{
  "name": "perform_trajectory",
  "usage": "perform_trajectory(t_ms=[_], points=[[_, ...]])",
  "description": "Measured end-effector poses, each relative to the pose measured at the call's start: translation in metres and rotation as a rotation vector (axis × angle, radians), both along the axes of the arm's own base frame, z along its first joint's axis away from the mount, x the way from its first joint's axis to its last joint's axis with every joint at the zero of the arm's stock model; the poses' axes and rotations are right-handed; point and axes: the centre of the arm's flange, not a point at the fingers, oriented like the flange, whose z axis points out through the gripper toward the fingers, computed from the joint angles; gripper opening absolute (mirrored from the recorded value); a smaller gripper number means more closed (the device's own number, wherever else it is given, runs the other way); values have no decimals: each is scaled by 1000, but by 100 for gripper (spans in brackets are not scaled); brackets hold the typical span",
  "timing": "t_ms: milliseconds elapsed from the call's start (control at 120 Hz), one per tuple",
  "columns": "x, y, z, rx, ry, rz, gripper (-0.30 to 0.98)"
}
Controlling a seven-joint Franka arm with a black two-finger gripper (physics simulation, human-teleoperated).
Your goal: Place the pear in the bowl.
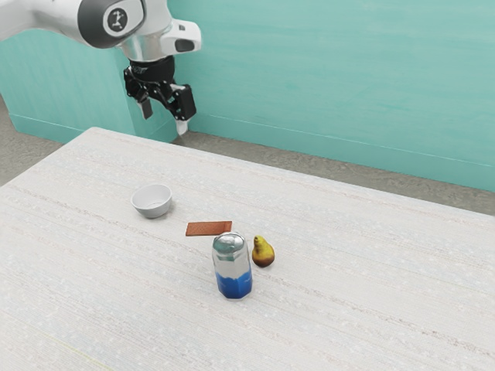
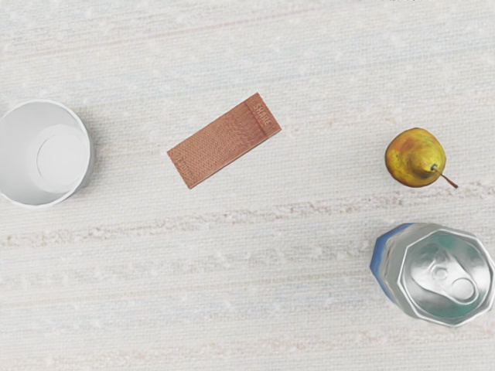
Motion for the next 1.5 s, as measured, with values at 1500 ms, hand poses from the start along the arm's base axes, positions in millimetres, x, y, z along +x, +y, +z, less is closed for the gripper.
perform_trajectory(t_ms=[1500], points=[[145,-103,-349,-146,349,-11,69]])
